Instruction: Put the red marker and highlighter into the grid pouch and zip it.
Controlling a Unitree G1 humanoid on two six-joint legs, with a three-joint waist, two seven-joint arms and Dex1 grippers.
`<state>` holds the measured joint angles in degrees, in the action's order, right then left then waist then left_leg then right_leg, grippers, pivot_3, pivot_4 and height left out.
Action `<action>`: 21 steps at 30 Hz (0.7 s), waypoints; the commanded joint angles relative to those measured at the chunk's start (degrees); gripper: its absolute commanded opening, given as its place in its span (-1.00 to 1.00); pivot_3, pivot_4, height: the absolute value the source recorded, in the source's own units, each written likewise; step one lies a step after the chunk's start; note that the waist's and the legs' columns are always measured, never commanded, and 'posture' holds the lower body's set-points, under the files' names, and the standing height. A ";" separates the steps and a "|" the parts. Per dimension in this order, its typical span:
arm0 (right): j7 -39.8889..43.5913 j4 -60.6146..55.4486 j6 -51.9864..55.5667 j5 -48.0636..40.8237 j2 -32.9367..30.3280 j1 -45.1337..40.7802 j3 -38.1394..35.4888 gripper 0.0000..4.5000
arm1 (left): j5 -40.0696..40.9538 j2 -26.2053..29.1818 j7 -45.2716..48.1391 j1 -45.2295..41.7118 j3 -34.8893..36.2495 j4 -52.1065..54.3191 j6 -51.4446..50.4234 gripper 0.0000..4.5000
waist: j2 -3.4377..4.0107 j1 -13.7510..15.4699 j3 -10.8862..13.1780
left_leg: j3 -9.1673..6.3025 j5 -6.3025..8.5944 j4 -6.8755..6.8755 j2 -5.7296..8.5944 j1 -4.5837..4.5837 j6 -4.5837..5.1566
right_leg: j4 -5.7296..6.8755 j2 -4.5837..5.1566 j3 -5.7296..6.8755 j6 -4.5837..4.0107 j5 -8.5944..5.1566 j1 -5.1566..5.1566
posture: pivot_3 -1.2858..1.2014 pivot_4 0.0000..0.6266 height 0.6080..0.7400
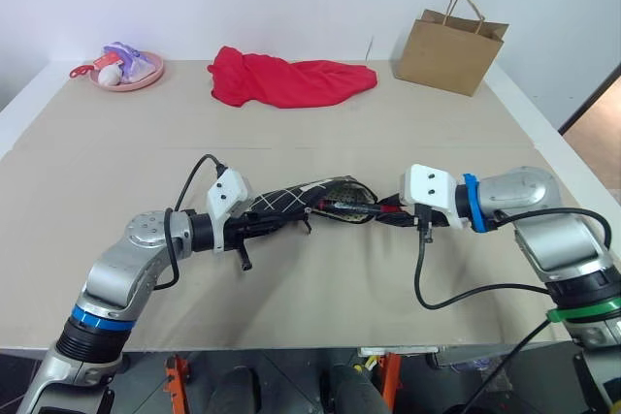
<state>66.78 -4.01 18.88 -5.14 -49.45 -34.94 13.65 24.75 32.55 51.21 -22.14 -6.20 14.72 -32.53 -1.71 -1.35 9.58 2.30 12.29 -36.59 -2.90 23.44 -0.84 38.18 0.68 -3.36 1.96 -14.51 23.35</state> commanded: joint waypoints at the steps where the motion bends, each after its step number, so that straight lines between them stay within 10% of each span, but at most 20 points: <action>1: 0.66 -1.18 0.30 1.91 2.34 -4.98 2.28 -0.74 | 0.19 -0.24 0.46 -1.21 0.39 1.03 1.48 -1.00 | 0.00 0.01 0.00 | 0.01 0.00 0.00 0.00 0.02 0.00 | 0.00 0.01 -0.01 0.00 0.00 0.02 | 0.03 -0.52 1.00; 13: -0.47 1.09 1.91 3.97 3.98 -7.61 2.38 -0.74 | 0.01 -0.73 0.84 -1.13 0.01 0.75 1.82 -1.00 | 0.00 0.02 0.00 | -0.02 0.00 0.00 0.00 0.01 0.00 | 0.00 0.00 0.03 -0.02 0.01 0.01 | 0.03 -0.52 1.00; 18: -2.67 2.96 2.38 4.51 6.77 -9.76 2.56 0.27 | -0.02 -0.86 0.87 -1.13 -0.07 0.53 1.89 -1.00 | 0.00 -0.19 0.00 | 0.01 0.00 0.00 -0.03 -0.01 0.00 | 0.01 -0.04 -0.01 -0.07 0.04 0.02 | 0.03 -0.52 1.00; 21: -2.42 3.40 1.88 4.28 5.69 -9.56 0.79 0.54 | 0.20 -1.06 0.55 -0.84 0.10 0.71 1.65 -1.00 | 0.00 -0.03 0.00 | -0.04 0.00 0.00 -0.04 0.01 0.00 | 0.02 -0.04 0.04 -0.07 0.03 0.01 | 0.03 -0.52 1.00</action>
<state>64.63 -0.60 21.35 -0.76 -42.23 -43.42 17.36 24.63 31.78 51.73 -22.36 -6.84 14.18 -32.15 -1.71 -1.38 9.57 2.27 12.29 -36.59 -2.93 23.46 -0.84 38.20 0.64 -3.31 1.90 -14.48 23.37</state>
